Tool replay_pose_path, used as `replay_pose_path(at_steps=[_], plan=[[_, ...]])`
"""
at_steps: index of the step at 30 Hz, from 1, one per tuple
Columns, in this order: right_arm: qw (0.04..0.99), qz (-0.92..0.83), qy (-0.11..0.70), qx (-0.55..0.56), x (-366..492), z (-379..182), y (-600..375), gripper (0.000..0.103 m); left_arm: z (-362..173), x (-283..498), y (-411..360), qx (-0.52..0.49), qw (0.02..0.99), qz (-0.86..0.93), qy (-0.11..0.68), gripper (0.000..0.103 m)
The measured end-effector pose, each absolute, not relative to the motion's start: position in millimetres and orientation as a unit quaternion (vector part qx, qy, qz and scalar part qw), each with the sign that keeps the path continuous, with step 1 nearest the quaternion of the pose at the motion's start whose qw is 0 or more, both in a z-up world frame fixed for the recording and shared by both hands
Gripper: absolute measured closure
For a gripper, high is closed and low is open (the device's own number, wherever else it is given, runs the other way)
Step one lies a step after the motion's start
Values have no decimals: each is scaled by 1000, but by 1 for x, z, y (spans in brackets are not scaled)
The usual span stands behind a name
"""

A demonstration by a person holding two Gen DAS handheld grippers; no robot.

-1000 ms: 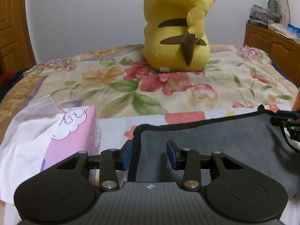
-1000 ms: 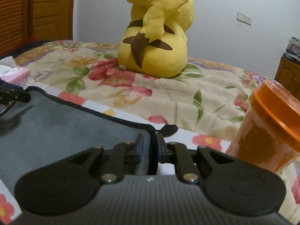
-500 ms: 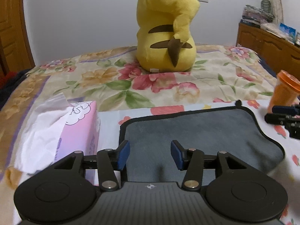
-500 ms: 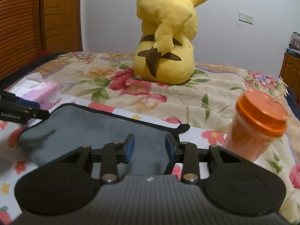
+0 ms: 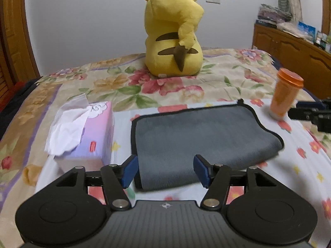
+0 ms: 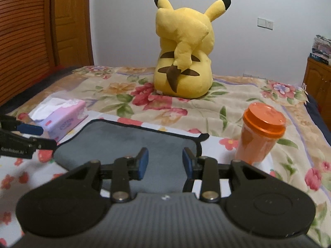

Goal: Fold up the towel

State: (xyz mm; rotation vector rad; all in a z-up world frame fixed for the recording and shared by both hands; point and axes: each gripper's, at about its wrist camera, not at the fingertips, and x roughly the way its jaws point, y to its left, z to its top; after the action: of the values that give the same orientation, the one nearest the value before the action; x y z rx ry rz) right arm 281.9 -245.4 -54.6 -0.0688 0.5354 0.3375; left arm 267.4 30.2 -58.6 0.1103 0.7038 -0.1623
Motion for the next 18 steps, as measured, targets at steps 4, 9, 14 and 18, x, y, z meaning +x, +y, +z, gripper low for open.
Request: replay_pose_path(at_steps=[4, 9, 14, 18], plan=[[951, 165, 259, -29, 265, -44, -247, 66, -50, 243, 29, 59, 933, -86, 344, 37], [954, 163, 250, -21, 243, -28, -253, 66, -32, 213, 30, 54, 937, -87, 333, 31], [956, 164, 243, -22, 220, -12, -257, 66, -14, 185, 26, 65, 940, -89, 324, 22], [958, 164, 236, -16, 202, 0, -260, 60, -2, 166, 24, 65, 941, -90, 318, 18]])
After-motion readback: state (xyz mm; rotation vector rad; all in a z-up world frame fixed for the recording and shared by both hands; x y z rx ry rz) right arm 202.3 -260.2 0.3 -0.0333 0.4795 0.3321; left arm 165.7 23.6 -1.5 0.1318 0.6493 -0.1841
